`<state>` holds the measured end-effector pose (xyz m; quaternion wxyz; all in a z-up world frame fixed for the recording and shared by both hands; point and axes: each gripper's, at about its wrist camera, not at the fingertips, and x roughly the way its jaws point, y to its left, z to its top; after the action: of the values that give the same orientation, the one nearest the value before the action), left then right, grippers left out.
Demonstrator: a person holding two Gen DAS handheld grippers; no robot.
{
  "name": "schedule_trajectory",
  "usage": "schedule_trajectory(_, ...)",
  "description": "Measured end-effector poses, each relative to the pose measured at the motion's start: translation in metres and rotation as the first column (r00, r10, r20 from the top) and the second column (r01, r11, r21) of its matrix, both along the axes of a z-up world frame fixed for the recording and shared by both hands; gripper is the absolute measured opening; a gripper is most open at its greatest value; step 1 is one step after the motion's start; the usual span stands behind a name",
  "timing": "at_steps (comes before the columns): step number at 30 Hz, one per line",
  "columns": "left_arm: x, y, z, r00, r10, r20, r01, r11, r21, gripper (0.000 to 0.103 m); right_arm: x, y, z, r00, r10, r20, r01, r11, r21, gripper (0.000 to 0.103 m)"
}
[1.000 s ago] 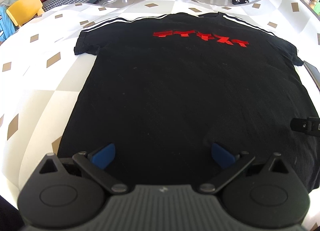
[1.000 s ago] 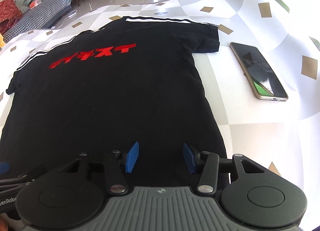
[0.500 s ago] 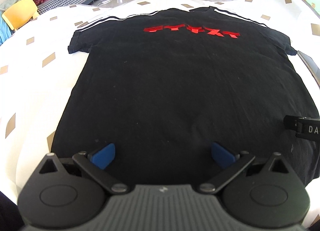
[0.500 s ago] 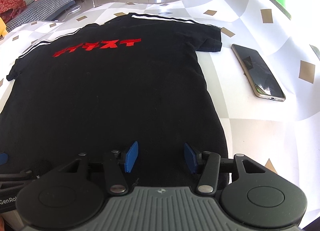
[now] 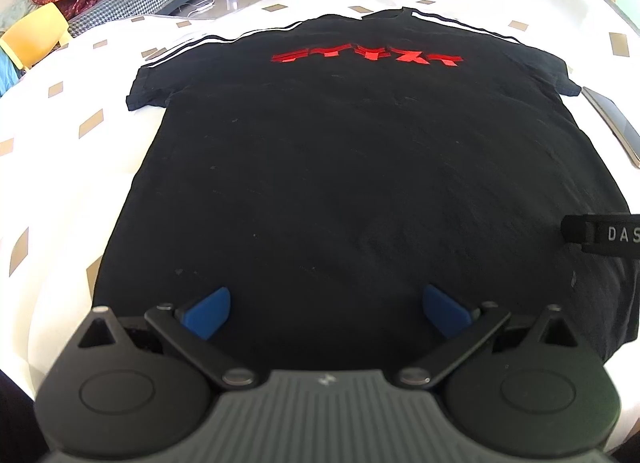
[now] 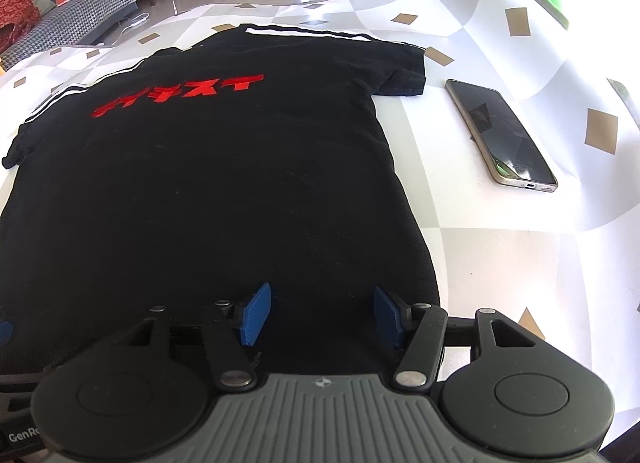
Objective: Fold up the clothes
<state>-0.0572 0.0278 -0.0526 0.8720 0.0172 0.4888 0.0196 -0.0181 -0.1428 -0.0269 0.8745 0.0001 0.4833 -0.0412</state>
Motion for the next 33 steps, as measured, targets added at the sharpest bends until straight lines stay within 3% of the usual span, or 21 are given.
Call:
schedule_trajectory(16, -0.001, -0.009, 0.005, 1.0, -0.024, -0.014, 0.024, 1.0, -0.01, 0.103, 0.008, -0.016, 0.007, 0.997, -0.066, -0.045, 0.068, 0.996, 0.06, 0.057)
schedule_trajectory(23, 0.021, 0.003, 0.019, 0.999, 0.02, 0.028, -0.02, 1.0, -0.016, 0.103, 0.027, -0.021, 0.016, 0.999, -0.044, 0.008, 0.042, 0.993, 0.113, 0.056)
schedule_trajectory(28, 0.037, 0.006, 0.023, 1.0, -0.001, 0.021, 0.001, 1.0, -0.011, 0.103, 0.044, -0.019, 0.017, 1.0, -0.008, 0.024, 0.004, 0.988, 0.157, 0.056)
schedule_trajectory(33, 0.052, 0.01, 0.025, 1.0, -0.021, 0.008, 0.021, 1.0, 0.006, 0.103, 0.059, -0.015, 0.015, 0.999, 0.04, 0.024, -0.042, 0.99, 0.134, 0.056)
